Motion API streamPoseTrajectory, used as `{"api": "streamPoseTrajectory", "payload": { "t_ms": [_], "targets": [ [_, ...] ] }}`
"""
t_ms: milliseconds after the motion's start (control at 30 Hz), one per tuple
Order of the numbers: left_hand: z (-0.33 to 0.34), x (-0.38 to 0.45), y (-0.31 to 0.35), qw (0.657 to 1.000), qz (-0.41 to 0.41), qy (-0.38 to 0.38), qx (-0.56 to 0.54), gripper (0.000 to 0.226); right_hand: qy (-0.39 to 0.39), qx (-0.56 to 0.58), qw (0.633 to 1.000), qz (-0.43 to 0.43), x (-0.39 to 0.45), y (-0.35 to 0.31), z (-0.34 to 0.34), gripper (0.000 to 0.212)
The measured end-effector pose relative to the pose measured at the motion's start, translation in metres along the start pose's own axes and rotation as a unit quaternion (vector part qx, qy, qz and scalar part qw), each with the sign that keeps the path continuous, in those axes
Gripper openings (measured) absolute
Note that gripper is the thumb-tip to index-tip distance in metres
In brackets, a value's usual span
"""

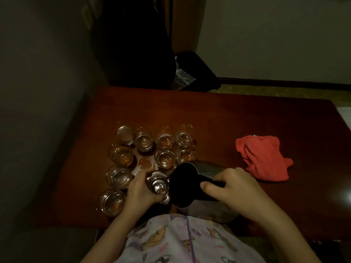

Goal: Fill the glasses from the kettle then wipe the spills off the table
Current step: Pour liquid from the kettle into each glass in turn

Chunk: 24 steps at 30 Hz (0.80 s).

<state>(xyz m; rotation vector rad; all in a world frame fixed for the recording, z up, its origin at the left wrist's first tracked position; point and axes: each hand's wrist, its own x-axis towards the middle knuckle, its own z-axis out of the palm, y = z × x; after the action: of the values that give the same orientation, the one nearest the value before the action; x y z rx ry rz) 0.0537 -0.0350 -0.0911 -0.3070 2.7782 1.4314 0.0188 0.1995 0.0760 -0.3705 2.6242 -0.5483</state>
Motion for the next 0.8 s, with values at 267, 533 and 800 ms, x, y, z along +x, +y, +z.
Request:
{"api": "streamPoseTrajectory", "payload": {
  "t_ms": [267,533,800],
  "targets": [
    [0.0018,-0.0016,0.0008,1.0,-0.002,0.0,0.002,0.08,0.004,-0.017,1.0,0.004,-0.0041,-0.0042,-0.0008,0.055],
    [0.0018,-0.002,0.0013,1.0,0.007,-0.001,0.008,0.082,0.011,-0.022,1.0,0.004,-0.0067,-0.0043,0.0014,0.054],
    [0.0001,-0.0025,0.0029,1.0,0.014,0.001,0.013,0.081,0.011,-0.003,1.0,0.0,-0.0063,-0.002,0.0033,0.059]
  ]
}}
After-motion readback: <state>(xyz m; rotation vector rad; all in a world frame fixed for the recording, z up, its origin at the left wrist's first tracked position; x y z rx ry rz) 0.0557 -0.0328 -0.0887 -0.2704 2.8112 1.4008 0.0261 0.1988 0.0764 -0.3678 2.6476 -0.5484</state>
